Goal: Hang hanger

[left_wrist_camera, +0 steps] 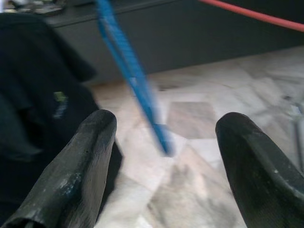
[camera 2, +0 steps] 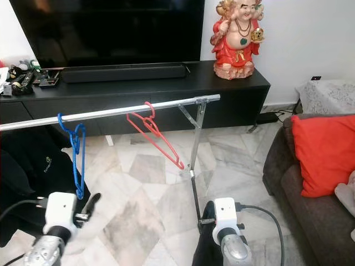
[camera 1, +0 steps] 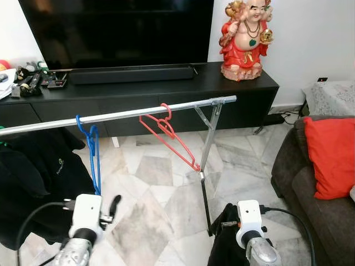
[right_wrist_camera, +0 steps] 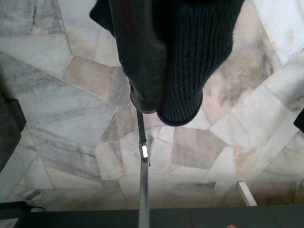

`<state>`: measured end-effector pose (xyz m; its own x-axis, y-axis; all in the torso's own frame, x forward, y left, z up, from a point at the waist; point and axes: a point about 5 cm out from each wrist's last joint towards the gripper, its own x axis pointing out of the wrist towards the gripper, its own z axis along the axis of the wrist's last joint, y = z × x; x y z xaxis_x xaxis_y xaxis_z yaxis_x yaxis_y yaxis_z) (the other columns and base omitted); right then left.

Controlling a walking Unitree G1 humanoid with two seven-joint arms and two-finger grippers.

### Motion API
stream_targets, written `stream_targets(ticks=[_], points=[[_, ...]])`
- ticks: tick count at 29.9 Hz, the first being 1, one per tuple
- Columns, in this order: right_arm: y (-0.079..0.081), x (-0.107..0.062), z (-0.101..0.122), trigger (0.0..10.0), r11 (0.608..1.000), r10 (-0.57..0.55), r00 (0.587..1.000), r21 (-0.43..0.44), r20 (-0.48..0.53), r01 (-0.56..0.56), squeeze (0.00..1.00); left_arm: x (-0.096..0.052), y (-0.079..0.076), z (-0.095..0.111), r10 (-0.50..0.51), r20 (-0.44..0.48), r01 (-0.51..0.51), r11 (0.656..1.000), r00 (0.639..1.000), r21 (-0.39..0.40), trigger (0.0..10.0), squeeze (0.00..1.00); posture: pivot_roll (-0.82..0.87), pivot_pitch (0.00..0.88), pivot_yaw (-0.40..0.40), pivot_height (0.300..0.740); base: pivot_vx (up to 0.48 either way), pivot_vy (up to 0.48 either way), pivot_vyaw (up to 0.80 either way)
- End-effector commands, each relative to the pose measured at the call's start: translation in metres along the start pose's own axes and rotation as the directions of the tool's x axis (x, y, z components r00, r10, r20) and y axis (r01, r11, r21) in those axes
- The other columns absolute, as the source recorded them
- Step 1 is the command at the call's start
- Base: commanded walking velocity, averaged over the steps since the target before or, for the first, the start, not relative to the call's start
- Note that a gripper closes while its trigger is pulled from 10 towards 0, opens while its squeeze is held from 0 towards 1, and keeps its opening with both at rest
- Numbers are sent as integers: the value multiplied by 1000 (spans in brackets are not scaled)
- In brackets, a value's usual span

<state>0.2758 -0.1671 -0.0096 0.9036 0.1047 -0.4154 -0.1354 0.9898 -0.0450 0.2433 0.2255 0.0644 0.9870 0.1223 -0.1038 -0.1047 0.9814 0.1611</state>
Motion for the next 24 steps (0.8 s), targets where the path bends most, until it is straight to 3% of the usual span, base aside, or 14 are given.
stream_targets(ticks=[1, 8, 12, 18, 24], points=[[4, 2, 3, 10000, 1000, 16, 1000, -12, 13, -16, 0, 0, 7, 0, 33, 3, -33, 999, 999, 1, 10000, 0, 19, 60, 21, 740, 0, 0, 0], [5, 1, 0, 10000, 999, 31, 1000, -37, 2, -31, 0, -3, 8, -2, 63, 1, -63, 997, 998, -48, 10000, 0, 20, 48, 18, 740, 0, 0, 0], [7, 1, 0, 10000, 994, 55, 998, -93, -5, -56, 0, -3, 7, -2, 64, 2, -64, 996, 998, -55, 10000, 0, 21, 53, 14, 740, 0, 0, 347], [11, 1, 0, 10000, 991, 90, 996, -102, 2, -89, 0, -3, 5, 0, 65, 8, -64, 996, 998, -65, 10000, 0, 20, 64, 12, 740, 264, 0, 800], [10, 0, -3, 10000, 993, 69, 998, -93, -11, -70, 0, -2, 6, 0, 60, 9, -59, 996, 998, -68, 10000, 0, 21, 69, 13, 740, 275, 0, 0]])
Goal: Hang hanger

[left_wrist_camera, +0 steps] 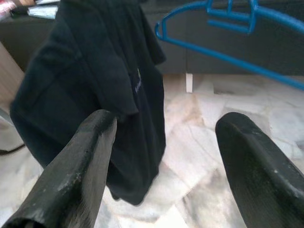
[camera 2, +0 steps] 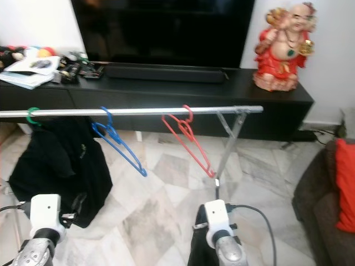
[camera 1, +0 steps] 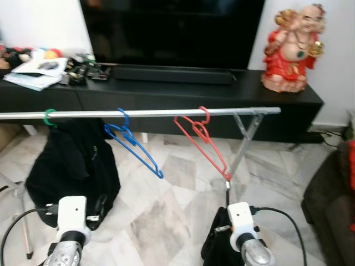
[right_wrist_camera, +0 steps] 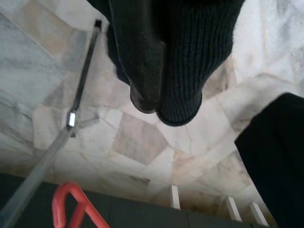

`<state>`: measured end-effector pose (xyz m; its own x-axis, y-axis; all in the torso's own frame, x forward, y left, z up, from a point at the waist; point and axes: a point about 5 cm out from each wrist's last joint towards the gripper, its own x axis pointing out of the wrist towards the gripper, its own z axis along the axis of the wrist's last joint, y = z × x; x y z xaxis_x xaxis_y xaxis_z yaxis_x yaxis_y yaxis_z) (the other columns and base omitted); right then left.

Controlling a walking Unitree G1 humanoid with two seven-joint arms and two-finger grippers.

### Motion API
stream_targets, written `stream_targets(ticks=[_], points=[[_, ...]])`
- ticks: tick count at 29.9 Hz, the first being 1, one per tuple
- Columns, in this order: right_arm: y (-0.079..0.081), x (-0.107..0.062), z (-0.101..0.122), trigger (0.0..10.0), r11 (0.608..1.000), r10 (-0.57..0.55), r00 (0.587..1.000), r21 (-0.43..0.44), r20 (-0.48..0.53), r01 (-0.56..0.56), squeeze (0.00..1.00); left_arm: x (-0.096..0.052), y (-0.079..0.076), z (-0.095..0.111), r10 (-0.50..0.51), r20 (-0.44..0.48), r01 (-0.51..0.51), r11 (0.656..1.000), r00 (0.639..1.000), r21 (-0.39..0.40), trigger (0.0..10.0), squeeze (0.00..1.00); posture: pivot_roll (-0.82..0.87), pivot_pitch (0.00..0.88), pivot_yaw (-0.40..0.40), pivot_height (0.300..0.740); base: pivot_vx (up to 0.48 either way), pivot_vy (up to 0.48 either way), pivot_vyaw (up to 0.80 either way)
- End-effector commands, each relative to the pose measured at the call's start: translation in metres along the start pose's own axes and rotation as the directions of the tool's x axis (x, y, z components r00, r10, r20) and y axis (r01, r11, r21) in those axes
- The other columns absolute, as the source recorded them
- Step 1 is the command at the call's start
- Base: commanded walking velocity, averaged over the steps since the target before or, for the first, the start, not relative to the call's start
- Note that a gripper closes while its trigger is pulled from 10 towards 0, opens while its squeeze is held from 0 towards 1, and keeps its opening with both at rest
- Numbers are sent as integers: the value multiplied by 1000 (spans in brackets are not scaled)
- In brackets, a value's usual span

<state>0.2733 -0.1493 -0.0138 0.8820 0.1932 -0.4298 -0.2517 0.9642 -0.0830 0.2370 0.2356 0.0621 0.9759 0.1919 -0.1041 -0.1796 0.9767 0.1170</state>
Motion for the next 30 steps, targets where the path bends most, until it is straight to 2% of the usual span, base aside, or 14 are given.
stream_targets(ticks=[1, 7, 21, 30], points=[[-7, -2, -1, 10000, 1000, -23, 1000, -9, -1, 23, 0, 2, -5, 4, -13, 21, 14, 1000, 1000, -17, 10000, 0, 21, 69, 13, 740, 277, 0, 0], [-8, -2, -2, 10000, 999, -31, 999, -7, -11, 31, 0, 2, -9, 6, -51, 29, 51, 998, 998, -27, 10000, 0, 24, 71, 13, 740, 277, 0, 0], [-9, -3, -5, 10000, 999, -43, 999, -2, -22, 43, 0, 3, -9, 13, -55, 62, 57, 998, 997, -33, 10000, 0, 27, 78, 11, 740, 279, 0, 0], [-8, -3, -7, 10000, 999, -41, 999, -2, -26, 41, 0, 7, -9, 21, -48, 84, 52, 998, 995, -38, 10000, 0, 28, 81, 11, 740, 0, 0, 0]])
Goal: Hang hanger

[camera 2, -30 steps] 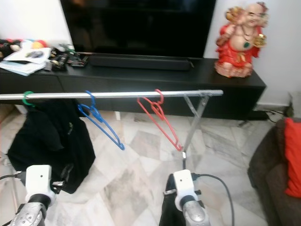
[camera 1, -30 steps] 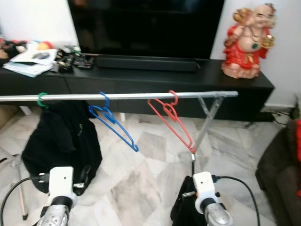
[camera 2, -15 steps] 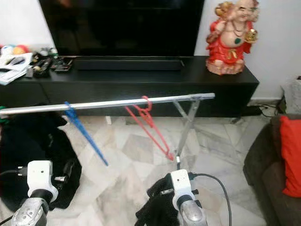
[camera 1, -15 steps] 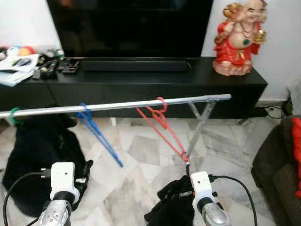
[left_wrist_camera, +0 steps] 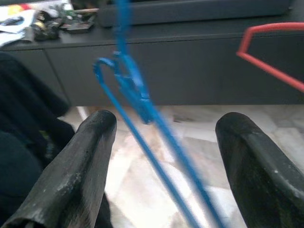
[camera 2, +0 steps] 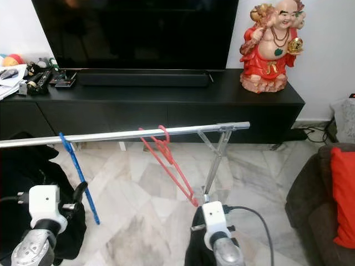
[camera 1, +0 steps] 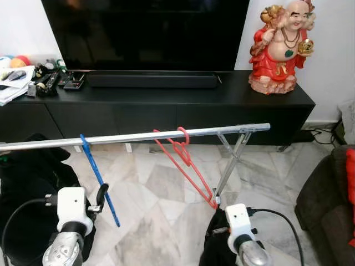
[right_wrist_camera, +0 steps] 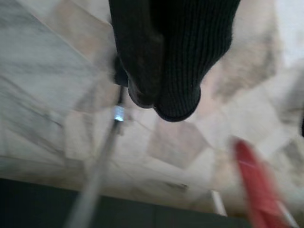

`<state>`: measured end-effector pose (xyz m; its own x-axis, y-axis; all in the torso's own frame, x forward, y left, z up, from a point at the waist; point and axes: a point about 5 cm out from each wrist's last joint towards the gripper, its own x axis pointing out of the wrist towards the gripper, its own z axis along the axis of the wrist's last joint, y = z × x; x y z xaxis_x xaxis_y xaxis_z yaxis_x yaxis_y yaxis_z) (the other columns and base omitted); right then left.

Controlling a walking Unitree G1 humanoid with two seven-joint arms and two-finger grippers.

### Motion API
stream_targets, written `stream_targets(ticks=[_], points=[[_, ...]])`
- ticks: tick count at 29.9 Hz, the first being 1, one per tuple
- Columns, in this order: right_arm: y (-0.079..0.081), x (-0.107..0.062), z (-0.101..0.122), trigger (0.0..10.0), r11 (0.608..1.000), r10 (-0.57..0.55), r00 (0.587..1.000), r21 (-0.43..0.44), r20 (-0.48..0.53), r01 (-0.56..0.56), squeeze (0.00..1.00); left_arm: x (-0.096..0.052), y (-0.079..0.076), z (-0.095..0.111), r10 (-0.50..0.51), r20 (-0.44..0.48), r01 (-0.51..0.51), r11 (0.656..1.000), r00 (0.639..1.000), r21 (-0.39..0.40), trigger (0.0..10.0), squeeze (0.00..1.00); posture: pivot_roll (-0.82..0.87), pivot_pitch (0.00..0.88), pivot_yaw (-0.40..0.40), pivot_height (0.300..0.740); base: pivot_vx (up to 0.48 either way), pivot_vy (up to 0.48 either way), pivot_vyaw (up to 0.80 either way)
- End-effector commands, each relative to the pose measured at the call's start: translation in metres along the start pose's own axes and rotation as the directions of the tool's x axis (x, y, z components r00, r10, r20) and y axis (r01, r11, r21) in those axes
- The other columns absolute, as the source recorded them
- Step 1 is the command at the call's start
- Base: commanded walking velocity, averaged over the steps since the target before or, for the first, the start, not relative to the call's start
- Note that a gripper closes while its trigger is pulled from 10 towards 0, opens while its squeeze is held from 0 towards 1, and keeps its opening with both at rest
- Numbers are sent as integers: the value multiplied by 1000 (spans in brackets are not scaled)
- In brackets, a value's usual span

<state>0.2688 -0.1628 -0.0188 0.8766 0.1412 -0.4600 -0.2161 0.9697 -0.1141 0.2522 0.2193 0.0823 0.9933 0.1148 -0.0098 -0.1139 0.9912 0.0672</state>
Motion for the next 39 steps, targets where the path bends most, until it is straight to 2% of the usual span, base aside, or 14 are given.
stream_targets(ticks=[1, 11, 33, 39], points=[[4, 1, 1, 10000, 1000, 6, 1000, 11, 11, -6, 0, -2, 6, 0, 19, -13, -19, 1000, 1000, 5, 10000, 0, 28, 81, 11, 740, 0, 0, 0], [7, -1, -4, 10000, 1000, 16, 1000, 12, -5, -16, 0, -3, 5, 0, 17, -12, -17, 1000, 1000, 8, 10000, 0, 30, 83, 11, 740, 72, 0, 0], [7, -2, -6, 10000, 1000, 19, 1000, 5, -17, -19, 0, -3, 5, 0, 7, -11, -6, 1000, 1000, 5, 10000, 0, 30, 78, 14, 740, 293, 0, 0], [7, -2, -6, 10000, 1000, 17, 1000, 7, -19, -17, 0, -2, 8, 2, 6, -3, -6, 1000, 1000, 9, 10000, 0, 31, 78, 14, 740, 0, 0, 0]])
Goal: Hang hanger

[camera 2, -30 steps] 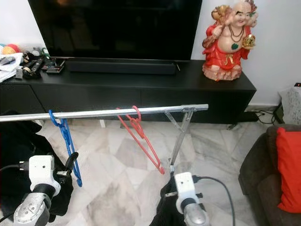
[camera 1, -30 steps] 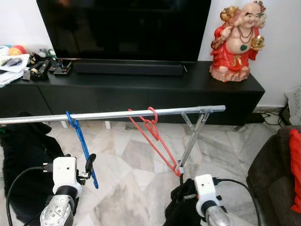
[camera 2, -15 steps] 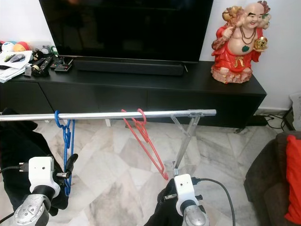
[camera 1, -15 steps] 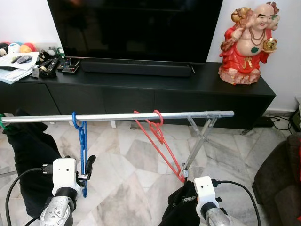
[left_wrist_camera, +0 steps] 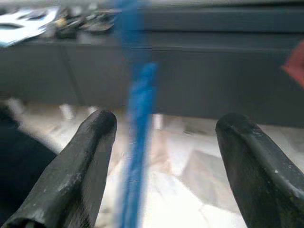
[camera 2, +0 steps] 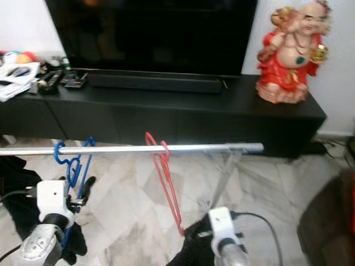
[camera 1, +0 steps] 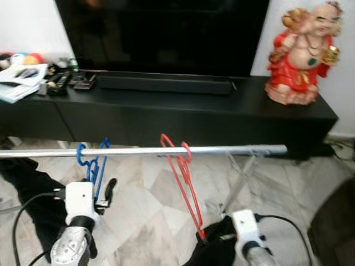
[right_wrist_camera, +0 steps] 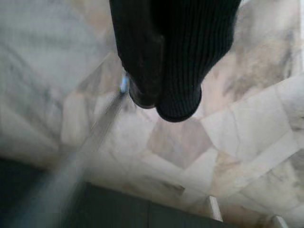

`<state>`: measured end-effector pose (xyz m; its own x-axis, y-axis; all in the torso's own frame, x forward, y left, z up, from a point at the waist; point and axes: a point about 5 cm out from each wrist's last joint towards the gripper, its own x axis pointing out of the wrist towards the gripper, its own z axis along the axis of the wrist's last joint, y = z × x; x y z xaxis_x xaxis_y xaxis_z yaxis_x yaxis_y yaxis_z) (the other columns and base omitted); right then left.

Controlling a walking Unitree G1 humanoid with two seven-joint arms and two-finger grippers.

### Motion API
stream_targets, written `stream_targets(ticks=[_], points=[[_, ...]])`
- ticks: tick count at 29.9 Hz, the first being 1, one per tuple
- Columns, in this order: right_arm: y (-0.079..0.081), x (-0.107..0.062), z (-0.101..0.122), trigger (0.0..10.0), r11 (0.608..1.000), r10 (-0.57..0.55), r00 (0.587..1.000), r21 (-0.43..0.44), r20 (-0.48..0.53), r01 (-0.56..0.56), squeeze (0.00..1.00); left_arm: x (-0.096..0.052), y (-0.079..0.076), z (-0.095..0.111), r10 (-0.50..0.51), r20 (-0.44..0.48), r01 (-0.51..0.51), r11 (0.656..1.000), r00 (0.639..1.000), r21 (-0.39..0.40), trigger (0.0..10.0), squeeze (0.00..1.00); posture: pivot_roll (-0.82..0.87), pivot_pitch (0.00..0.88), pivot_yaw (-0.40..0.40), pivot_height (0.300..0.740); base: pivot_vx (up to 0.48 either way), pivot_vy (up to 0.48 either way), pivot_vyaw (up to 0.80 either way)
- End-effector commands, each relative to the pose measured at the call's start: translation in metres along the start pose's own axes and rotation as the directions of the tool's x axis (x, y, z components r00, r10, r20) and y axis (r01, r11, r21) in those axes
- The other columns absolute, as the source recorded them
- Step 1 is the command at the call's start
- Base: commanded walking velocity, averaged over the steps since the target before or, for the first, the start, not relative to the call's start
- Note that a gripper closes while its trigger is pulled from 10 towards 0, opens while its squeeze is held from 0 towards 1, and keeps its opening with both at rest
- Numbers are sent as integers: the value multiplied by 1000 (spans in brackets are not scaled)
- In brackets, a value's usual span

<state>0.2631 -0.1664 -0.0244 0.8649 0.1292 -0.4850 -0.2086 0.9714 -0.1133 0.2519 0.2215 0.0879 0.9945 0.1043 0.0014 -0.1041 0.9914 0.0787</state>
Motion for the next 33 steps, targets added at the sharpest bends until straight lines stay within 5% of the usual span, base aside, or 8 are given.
stream_targets(ticks=[1, 16, 17, 18, 19, 23, 24, 33], points=[[9, 1, 2, 10000, 1000, 24, 1000, 2, 10, -24, 0, -2, 6, -3, 17, -15, -17, 1000, 1000, 0, 10000, 0, 32, 79, 14, 740, 0, 0, 0], [7, 0, -1, 10000, 1000, 20, 1000, 3, 4, -21, 0, 6, 32, 3, 5, -92, -2, 999, 996, 36, 10000, 0, 35, 90, 13, 740, 0, 0, 0], [7, 0, -1, 10000, 1000, 21, 1000, 2, 2, -21, 0, 11, 39, 5, -2, -106, 5, 1000, 994, 30, 10000, 592, 36, 92, 11, 740, 0, 0, 0], [7, 0, -1, 10000, 1000, 21, 1000, 1, 2, -21, 0, 12, 41, 6, -7, -107, 10, 1000, 994, 28, 10000, 847, 36, 93, 11, 740, 0, 0, 0], [7, 0, -1, 10000, 1000, 22, 1000, 0, 1, -22, 0, 15, 42, 6, -29, -121, 31, 999, 992, 14, 10000, 945, 37, 95, 10, 740, 0, 0, 0], [7, 0, -1, 10000, 1000, 24, 1000, -2, 0, -24, 0, 22, 37, 2, -160, -188, 160, 987, 969, -14, 10000, 780, 32, 96, 7, 740, 0, 0, 0], [7, 0, 0, 10000, 1000, 24, 1000, -3, 0, -24, 0, 25, 37, 1, -187, -203, 191, 982, 961, -1, 10000, 0, 28, 98, 5, 740, 0, 0, 0], [5, 0, -2, 10000, 1000, 21, 1000, -10, -3, -21, 0, 47, 39, 7, -173, -235, 200, 975, 957, 96, 10000, 0, 22, 99, 1, 740, 0, 0, 0]])
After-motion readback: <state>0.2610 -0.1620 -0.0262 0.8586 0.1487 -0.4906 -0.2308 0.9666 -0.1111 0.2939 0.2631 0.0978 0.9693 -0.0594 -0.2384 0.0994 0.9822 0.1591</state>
